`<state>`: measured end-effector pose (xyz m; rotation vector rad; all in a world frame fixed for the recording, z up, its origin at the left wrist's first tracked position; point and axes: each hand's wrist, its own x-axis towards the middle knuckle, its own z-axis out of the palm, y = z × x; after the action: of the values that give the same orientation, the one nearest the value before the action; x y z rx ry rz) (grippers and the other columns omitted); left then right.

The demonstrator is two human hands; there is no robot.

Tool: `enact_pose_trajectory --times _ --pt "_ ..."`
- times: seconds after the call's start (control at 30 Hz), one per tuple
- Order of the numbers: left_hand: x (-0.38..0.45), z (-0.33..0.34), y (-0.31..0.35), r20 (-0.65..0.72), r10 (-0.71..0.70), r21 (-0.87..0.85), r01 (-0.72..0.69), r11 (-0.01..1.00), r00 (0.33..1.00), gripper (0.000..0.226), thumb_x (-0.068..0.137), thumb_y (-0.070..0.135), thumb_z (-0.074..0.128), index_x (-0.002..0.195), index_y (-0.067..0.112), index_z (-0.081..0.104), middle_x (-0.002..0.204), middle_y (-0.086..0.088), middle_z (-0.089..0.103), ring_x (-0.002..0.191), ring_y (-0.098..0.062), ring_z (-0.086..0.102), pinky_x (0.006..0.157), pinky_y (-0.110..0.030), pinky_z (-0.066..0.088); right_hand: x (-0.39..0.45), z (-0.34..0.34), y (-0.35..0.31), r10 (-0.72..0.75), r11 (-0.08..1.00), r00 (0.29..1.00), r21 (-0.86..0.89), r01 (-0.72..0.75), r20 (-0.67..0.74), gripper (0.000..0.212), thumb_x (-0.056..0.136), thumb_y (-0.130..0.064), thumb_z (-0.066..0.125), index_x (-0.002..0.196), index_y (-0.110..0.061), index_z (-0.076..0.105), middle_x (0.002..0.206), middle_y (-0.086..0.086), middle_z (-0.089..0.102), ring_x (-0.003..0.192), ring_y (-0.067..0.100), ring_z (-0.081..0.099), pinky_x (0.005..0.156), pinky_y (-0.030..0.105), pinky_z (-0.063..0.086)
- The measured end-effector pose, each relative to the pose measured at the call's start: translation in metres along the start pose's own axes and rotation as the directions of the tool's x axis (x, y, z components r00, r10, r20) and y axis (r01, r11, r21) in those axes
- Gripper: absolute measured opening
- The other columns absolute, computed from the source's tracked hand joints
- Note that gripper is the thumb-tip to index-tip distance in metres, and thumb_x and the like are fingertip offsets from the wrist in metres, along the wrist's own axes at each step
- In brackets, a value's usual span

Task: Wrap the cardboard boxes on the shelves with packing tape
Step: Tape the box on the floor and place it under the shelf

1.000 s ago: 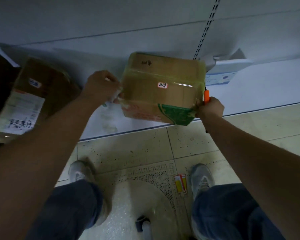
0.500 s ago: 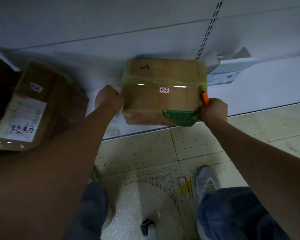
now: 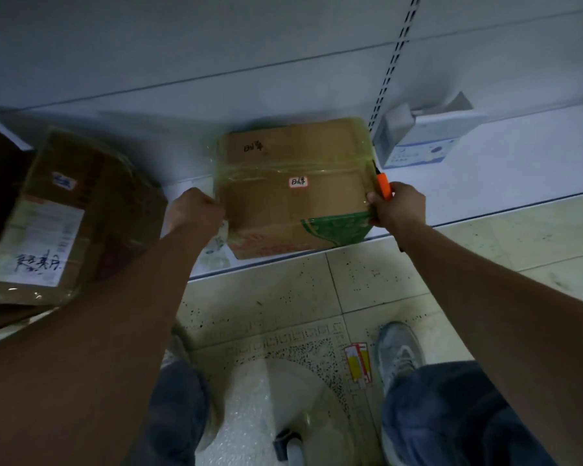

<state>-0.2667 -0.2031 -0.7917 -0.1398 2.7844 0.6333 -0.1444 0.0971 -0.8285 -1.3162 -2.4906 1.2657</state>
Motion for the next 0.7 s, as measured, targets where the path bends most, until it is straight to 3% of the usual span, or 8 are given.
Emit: enact_pose_trajectory --times 0.17,0.3,0.37,0.43,0.5,0.57,0.63,0.7 --pt "-0.02 -0.013 0.011 0.052 -0.058 -0.053 0.061 0.997 0.997 0.024 0.092 0.018 0.056 0.067 0.018 0.056 0.084 -0.012 0.064 0.081 -0.034 0.063 0.084 -0.044 0.059 -0.004 -0.018 -0.012 0.063 0.997 0.997 0.033 -0.065 0.04 0.033 0.087 -0.032 0.074 0.106 -0.006 0.071 0.092 0.014 0.072 0.08 0.032 0.071 0.081 0.045 0.06" --pt "-0.023 -0.049 0.016 0.042 -0.058 -0.269 0.067 0.961 0.997 0.024 0.09 0.015 0.057 0.102 0.0 0.07 0.111 -0.023 0.069 0.106 -0.04 0.065 0.093 -0.047 0.055 -0.018 -0.053 -0.035 0.039 0.997 0.998 0.072 -0.036 -0.042 0.036 0.088 -0.047 0.066 0.075 -0.013 0.067 0.076 0.012 0.069 0.068 0.027 0.071 0.074 0.04 0.061" --pt "-0.023 -0.073 0.011 0.025 -0.098 -0.434 0.099 0.895 0.995 0.032 0.09 0.018 0.058 0.116 0.001 0.066 0.109 -0.018 0.068 0.103 -0.032 0.066 0.095 -0.048 0.054 -0.02 -0.077 -0.054 -0.016 0.989 0.998 0.148 0.026 -0.065 0.037 0.091 -0.047 0.063 0.084 -0.011 0.069 0.073 0.01 0.068 0.056 0.018 0.066 0.055 0.026 0.057" --pt "-0.023 -0.088 0.004 0.017 -0.1 -0.579 0.092 0.81 0.995 0.022 0.092 0.021 0.055 0.107 0.009 0.066 0.096 -0.006 0.062 0.091 -0.023 0.06 0.093 -0.043 0.054 -0.018 -0.096 -0.069 -0.08 0.953 0.997 0.293 0.077 0.001 0.029 0.095 -0.035 0.062 0.101 -0.007 0.069 0.077 0.009 0.068 0.047 0.008 0.062 0.045 0.017 0.048" --pt "-0.024 -0.095 0.002 0.061 -0.057 -0.68 0.083 0.728 0.997 0.009 0.091 0.02 0.055 0.09 0.015 0.063 0.086 -0.003 0.062 0.084 -0.024 0.06 0.085 -0.039 0.053 -0.015 -0.101 -0.068 -0.134 0.919 0.975 0.39 0.054 0.179 0.029 0.098 -0.027 0.06 0.119 -0.007 0.063 0.101 0.011 0.069 0.067 0.008 0.067 0.054 0.018 0.05" --pt "-0.011 -0.081 -0.006 0.144 0.021 -0.758 0.096 0.646 0.989 0.021 0.087 0.021 0.058 0.095 0.006 0.068 0.098 -0.015 0.071 0.096 -0.034 0.067 0.09 -0.045 0.054 -0.012 -0.09 -0.051 -0.15 0.956 0.923 0.292 0.043 0.354 0.03 0.099 -0.026 0.059 0.126 -0.012 0.059 0.118 0.009 0.065 0.101 0.02 0.065 0.068 0.025 0.05" --pt "-0.008 -0.066 -0.004 0.137 0.059 -0.734 0.061 0.677 0.989 0.022 0.096 0.021 0.051 0.094 0.005 0.066 0.102 -0.017 0.071 0.091 -0.032 0.068 0.086 -0.043 0.056 -0.012 -0.07 -0.036 -0.147 0.989 0.874 0.084 0.122 0.462 0.03 0.1 -0.027 0.057 0.129 -0.016 0.058 0.125 0.01 0.062 0.118 0.029 0.058 0.083 0.033 0.05" --pt "-0.004 -0.056 -0.01 0.082 0.057 -0.601 0.004 0.799 0.995 0.027 0.102 0.017 0.043 0.084 0.008 0.061 0.078 -0.015 0.062 0.059 -0.022 0.06 0.06 -0.028 0.052 -0.012 -0.056 -0.03 -0.167 0.948 0.858 -0.161 0.276 0.485 0.042 0.101 -0.032 0.054 0.14 -0.016 0.051 0.137 0.015 0.056 0.126 0.033 0.052 0.1 0.036 0.042"
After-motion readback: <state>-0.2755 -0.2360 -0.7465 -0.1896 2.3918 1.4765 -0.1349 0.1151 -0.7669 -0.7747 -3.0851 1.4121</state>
